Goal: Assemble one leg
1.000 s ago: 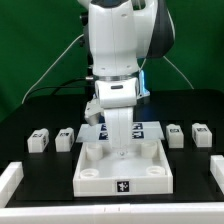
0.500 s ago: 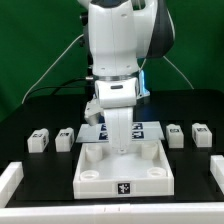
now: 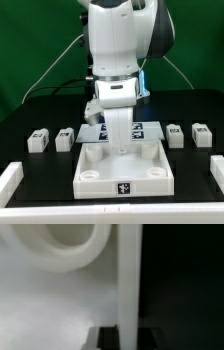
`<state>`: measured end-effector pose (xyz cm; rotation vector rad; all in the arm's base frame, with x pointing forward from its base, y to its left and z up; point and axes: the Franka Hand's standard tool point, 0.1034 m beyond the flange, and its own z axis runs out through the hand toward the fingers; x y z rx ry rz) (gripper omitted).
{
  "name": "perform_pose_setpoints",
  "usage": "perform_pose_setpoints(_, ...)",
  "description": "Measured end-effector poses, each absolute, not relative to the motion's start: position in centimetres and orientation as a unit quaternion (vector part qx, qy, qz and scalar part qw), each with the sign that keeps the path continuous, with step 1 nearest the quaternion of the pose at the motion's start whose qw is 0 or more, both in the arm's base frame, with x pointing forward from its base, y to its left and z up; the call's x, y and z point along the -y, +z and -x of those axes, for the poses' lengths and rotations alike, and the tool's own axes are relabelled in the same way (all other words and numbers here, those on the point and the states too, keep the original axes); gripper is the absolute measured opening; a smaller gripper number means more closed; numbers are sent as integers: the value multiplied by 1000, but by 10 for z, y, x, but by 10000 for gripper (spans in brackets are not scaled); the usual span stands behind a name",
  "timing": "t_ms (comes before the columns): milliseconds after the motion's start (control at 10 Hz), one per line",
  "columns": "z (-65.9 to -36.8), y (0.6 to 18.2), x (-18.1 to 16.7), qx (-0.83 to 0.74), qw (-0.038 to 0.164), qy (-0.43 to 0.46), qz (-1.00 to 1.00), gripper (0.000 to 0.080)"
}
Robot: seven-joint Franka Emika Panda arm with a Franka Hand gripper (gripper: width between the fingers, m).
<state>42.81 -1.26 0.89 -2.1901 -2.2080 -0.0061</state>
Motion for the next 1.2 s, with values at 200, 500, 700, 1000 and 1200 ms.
perform_pose_setpoints(200, -443, 10, -8, 713, 15, -12, 701, 58)
perform_pose_setpoints(500, -482, 12, -48, 710, 17, -27, 703, 58)
perform_pose_setpoints(700, -496, 11, -58, 703, 20, -27, 711, 58)
perform_pose_setpoints(1000, -496, 10, -69, 694, 34, -9, 719, 58)
perform_pose_setpoints(1200, -496, 10, -68, 696, 35, -8, 717, 58)
